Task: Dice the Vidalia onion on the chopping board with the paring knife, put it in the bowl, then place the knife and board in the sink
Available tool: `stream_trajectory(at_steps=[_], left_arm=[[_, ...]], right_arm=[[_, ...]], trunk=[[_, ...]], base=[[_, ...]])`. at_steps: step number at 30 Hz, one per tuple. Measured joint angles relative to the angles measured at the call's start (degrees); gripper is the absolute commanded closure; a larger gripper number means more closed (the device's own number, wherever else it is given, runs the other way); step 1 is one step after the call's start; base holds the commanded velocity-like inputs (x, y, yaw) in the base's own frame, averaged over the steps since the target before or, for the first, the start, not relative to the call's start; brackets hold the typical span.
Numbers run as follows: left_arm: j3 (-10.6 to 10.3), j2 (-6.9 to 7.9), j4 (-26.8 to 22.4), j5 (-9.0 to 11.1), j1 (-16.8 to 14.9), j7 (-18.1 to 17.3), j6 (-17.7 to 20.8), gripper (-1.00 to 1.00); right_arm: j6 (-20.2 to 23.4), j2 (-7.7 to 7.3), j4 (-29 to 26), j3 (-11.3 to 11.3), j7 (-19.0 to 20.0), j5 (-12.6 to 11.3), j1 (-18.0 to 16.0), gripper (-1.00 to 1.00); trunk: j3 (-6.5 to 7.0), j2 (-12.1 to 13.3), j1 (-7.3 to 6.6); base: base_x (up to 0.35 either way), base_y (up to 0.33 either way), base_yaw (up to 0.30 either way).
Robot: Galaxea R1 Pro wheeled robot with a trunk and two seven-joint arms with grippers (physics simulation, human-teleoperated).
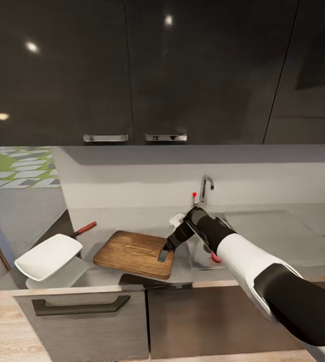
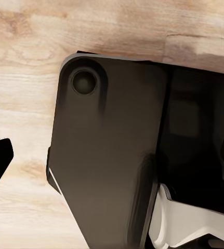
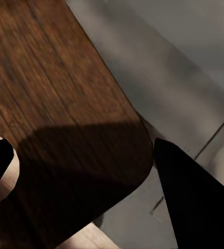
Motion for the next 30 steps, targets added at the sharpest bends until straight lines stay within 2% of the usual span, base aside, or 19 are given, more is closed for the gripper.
stream_trajectory(at_steps=[2, 5, 8, 12, 13, 14, 16, 18, 20, 24, 30], left_arm=[[0.0, 0.02, -0.02, 0.0, 0.0, 0.0, 0.0, -1.0], [0.02, 0.1, -0.03, 0.01, -0.01, 0.0, 0.0, -1.0], [0.06, 0.22, -0.03, -0.04, -0.01, 0.0, 0.0, -1.0], [0.07, 0.26, -0.03, -0.07, -0.01, 0.0, 0.0, -1.0], [0.08, 0.26, -0.04, -0.08, 0.0, 0.0, 0.0, -1.0], [0.07, 0.26, -0.03, -0.08, -0.01, 0.0, 0.0, -1.0], [0.07, 0.25, -0.03, -0.08, -0.01, 0.0, 0.0, -1.0], [0.07, 0.21, -0.03, -0.08, -0.01, 0.0, 0.0, -1.0], [0.07, 0.19, -0.03, -0.08, -0.01, 0.0, 0.0, -1.0], [0.03, 0.19, -0.03, -0.08, 0.0, 0.0, 0.0, -1.0], [-0.02, 0.24, -0.03, -0.08, -0.01, 0.0, 0.0, -1.0]], right_arm=[[-0.9, -0.12, -0.01, -0.09, 0.05, 0.5, 0.0, 1.0], [-5.51, -0.28, 0.0, -0.08, 0.27, 1.92, 0.0, 1.0], [-8.48, -0.58, 0.02, 0.07, 1.77, 4.32, 0.01, 1.0], [-12.77, -2.21, 0.04, 0.26, 9.0, 8.69, 0.02, 1.0], [-14.85, -2.72, 0.06, 0.56, 12.97, 10.63, 0.05, 1.0], [-15.87, -2.97, 0.04, 0.17, 15.0, 11.92, 0.02, 1.0], [-16.9, -3.46, 0.04, 0.2, 17.86, 13.3, 0.0, 1.0], [-17.48, -4.09, 0.05, 0.22, 20.55, 13.81, -0.03, 1.0], [-17.91, -4.4, 0.04, 0.05, 21.31, 14.26, -0.02, 1.0], [-18.06, -4.58, 0.03, -0.02, 21.8, 14.23, -0.01, 1.0], [-18.13, -4.48, 0.41, 0.02, 21.71, 14.23, 0.0, 1.0]], trunk=[[0.0, 0.0, 0.0], [0.0, 0.0, 0.0], [0.0, 0.0, 0.0], [-0.01, 0.0, 0.0], [-0.01, -0.01, -0.01], [-0.01, 0.0, 0.0], [-0.01, 0.0, 0.0], [-0.01, 0.0, 0.0], [0.0, 0.0, 0.0], [0.0, -0.01, -0.01], [0.0, 0.0, -0.03]], base=[[0.0, 0.0, 0.05], [0.0, 0.0, 0.016], [0.0, 0.0, 0.003], [0.0, 0.0, 0.0], [0.0, 0.0, 0.0], [0.0, 0.0, 0.0], [0.0, 0.0, 0.0], [0.0, 0.0, 0.0], [0.0, 0.0, 0.0], [0.045, 0.0, 0.0], [0.246, 0.036, 0.0]])
